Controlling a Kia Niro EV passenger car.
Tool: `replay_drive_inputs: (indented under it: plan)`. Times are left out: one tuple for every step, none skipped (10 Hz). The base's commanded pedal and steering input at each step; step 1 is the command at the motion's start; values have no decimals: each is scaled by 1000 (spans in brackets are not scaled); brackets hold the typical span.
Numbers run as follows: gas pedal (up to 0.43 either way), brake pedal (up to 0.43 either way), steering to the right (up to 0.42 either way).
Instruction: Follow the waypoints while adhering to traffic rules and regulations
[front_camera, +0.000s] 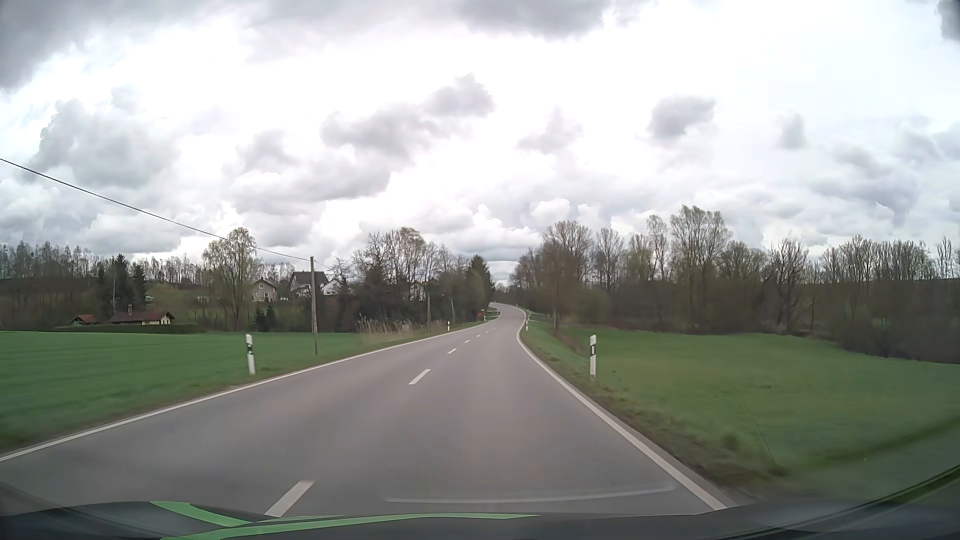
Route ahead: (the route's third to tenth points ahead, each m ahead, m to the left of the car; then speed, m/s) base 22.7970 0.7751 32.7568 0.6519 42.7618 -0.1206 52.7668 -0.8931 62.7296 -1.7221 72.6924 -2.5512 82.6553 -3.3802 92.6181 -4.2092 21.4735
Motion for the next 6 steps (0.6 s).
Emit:
replay_drive_inputs:
  plan:
    - [0,0,8]
    - [0,0,9]
    - [39,0,8]
    - [67,0,9]
    - [67,0,9]
    - [79,0,8]
